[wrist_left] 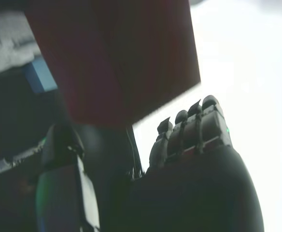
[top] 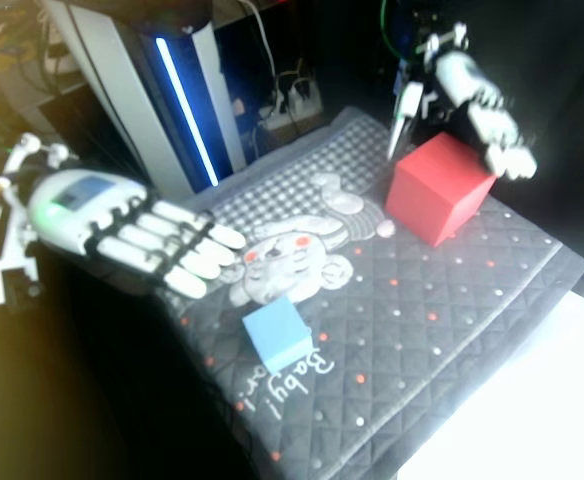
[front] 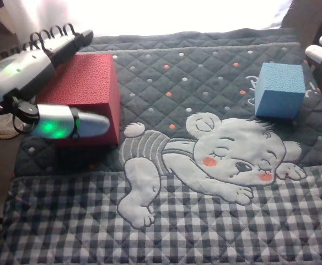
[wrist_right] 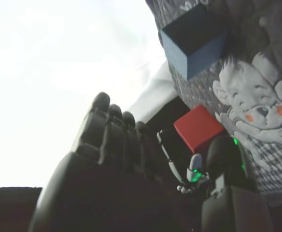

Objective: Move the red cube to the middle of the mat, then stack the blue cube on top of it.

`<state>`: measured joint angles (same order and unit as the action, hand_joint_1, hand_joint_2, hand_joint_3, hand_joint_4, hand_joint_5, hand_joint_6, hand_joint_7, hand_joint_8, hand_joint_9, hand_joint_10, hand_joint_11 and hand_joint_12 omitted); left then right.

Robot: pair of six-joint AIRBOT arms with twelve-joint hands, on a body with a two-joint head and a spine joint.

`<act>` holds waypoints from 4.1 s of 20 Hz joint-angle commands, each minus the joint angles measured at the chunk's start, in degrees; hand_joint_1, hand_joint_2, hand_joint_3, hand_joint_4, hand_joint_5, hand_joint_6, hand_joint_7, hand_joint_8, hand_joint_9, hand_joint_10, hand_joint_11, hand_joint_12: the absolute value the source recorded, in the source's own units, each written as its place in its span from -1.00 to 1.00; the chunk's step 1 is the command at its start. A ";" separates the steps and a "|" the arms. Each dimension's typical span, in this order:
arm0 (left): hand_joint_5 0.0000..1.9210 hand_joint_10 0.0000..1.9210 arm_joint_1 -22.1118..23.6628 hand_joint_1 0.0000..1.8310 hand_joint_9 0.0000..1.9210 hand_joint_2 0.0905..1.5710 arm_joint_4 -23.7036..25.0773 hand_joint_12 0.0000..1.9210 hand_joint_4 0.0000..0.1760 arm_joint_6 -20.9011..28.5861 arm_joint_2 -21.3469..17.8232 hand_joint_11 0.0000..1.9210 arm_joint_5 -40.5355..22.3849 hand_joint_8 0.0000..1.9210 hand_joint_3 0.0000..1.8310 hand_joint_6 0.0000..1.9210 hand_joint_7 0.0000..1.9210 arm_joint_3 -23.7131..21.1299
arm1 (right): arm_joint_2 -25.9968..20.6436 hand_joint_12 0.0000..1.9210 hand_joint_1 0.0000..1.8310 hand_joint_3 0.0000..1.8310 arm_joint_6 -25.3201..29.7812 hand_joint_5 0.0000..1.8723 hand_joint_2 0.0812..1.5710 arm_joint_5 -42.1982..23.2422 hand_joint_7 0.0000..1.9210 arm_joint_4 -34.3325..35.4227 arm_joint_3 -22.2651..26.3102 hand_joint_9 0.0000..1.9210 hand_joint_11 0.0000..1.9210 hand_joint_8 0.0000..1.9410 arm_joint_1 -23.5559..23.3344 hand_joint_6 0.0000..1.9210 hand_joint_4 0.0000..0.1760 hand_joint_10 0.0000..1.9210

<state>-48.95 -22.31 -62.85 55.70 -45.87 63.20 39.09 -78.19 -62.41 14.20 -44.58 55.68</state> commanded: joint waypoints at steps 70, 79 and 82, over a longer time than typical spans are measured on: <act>-1.00 -1.00 -16.84 -0.29 -1.00 0.37 -0.27 -1.00 0.07 15.71 -0.19 -1.00 -47.20 -1.00 -1.00 -1.00 -1.00 -9.18 | 12.03 1.00 0.66 -1.00 36.20 0.06 0.55 14.22 0.45 -20.34 -18.11 0.59 0.65 1.00 -27.90 1.00 -1.00 1.00; -1.00 -1.00 -17.74 -0.29 -1.00 0.41 -1.80 -1.00 0.45 15.66 -0.03 -1.00 -48.63 -1.00 -0.99 -1.00 -1.00 -8.95 | 11.97 1.00 0.22 -0.14 38.71 -0.22 0.23 9.69 0.52 -33.64 -13.80 0.66 0.77 1.00 -37.92 0.99 -1.00 1.00; -1.00 -1.00 -18.04 -0.30 -1.00 0.42 -2.44 -1.00 0.35 15.65 0.12 -1.00 -49.12 -1.00 -0.99 -1.00 -1.00 -8.91 | 11.97 1.00 0.80 0.00 42.06 0.05 -0.10 9.67 0.48 -37.47 -13.88 0.64 0.77 1.00 -37.95 1.00 -1.00 1.00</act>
<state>-67.37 -25.98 -47.53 55.79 -87.64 53.98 51.44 -35.48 -46.44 -26.28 -58.54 18.44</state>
